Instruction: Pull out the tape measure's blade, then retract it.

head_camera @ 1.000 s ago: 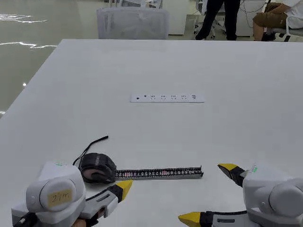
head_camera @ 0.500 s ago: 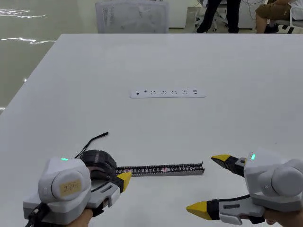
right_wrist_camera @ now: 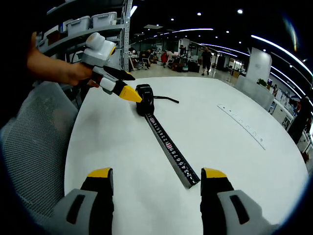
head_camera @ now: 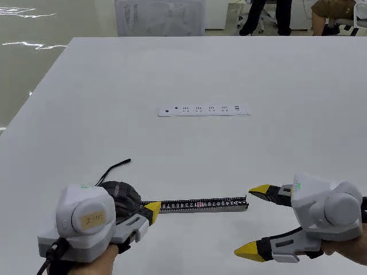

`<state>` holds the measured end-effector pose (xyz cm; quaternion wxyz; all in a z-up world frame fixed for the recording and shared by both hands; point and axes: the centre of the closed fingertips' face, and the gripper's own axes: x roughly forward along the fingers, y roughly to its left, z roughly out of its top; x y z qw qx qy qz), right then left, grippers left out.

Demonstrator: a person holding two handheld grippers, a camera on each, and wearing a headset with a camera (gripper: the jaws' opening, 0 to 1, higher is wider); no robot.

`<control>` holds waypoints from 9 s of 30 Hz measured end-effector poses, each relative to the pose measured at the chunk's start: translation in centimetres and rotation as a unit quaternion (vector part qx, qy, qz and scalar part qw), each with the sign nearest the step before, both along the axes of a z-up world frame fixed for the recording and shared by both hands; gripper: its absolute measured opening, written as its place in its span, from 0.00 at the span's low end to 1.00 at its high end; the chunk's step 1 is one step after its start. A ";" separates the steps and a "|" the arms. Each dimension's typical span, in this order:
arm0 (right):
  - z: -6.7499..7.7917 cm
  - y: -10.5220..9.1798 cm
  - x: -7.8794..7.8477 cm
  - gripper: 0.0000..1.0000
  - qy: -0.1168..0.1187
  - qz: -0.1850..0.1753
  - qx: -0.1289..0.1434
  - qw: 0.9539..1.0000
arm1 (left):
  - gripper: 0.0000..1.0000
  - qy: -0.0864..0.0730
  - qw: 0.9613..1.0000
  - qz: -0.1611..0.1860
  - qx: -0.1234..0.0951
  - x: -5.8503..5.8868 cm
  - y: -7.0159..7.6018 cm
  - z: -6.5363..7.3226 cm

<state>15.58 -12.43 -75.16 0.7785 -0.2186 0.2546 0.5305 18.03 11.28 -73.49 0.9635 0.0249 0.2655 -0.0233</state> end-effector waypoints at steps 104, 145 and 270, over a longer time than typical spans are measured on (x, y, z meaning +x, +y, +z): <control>-5.6 -1.9 6.1 0.15 -0.010 0.170 -0.038 0.985 | 0.65 0.048 0.994 0.084 -0.046 3.0 1.2 -4.4; -5.1 -1.5 5.8 0.14 -0.018 0.178 -0.044 0.983 | 0.60 0.057 0.994 0.092 -0.025 2.6 1.5 -4.3; -3.2 1.7 5.4 0.14 -0.019 0.196 -0.034 0.980 | 0.60 0.073 0.992 0.097 -0.037 2.3 1.9 -4.5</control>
